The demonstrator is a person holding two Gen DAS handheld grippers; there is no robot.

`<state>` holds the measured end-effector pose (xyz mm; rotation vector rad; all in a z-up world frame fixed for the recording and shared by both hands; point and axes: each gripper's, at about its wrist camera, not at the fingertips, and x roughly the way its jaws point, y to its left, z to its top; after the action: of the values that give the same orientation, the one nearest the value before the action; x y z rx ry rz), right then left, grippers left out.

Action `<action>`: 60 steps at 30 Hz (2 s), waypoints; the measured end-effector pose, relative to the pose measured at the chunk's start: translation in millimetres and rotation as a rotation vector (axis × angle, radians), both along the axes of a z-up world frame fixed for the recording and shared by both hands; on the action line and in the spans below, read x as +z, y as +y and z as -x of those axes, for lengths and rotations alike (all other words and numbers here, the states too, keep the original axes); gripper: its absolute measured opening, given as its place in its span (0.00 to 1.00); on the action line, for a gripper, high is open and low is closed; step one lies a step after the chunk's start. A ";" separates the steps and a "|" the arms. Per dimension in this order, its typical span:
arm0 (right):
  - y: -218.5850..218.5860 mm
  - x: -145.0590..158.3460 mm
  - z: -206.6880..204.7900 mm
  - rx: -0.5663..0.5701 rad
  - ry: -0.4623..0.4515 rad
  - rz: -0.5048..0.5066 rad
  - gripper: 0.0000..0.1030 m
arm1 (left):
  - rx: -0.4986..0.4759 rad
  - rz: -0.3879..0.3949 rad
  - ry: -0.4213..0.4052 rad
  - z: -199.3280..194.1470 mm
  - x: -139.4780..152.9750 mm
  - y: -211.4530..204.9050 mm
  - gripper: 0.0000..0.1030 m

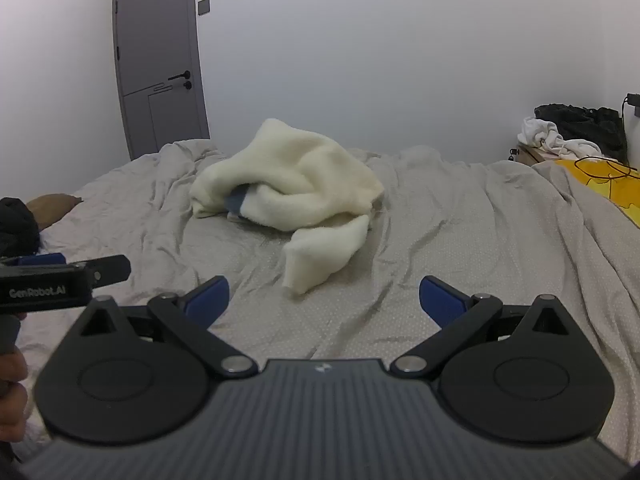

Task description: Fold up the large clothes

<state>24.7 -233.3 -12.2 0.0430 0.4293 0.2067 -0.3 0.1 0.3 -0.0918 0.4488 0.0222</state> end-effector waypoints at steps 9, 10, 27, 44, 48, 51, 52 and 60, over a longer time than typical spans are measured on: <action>1.1 -2.0 -1.3 0.000 0.009 -0.003 1.00 | -0.007 0.006 0.001 0.7 0.7 -1.6 1.00; 1.3 -2.0 -1.2 0.000 0.008 -0.002 1.00 | -0.007 0.010 0.001 1.0 1.0 -1.8 1.00; 2.7 -4.4 0.0 0.000 0.015 -0.002 1.00 | -0.005 0.010 0.002 1.1 2.0 3.6 1.00; 2.8 -8.6 -3.2 0.000 0.024 -0.006 1.00 | -0.004 0.012 0.004 1.3 -1.9 4.7 1.00; 2.8 -8.1 -2.3 0.000 0.024 -0.006 1.00 | 0.000 0.017 0.007 -0.3 -2.8 4.9 1.00; 2.6 -6.7 -4.6 -0.001 0.027 -0.008 1.00 | -0.004 0.031 0.012 -1.4 -4.8 6.3 1.00; 2.6 -6.8 -4.6 -0.001 0.028 -0.009 1.00 | -0.005 0.034 0.015 -2.0 -5.2 6.7 1.00; 2.6 -6.9 -4.7 -0.001 0.030 -0.010 1.00 | -0.004 0.034 0.014 -2.5 -6.2 7.5 1.00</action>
<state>29.3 -230.6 -19.1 0.0558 0.4585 0.2075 2.2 7.6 -5.9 -0.1239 0.4636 0.0111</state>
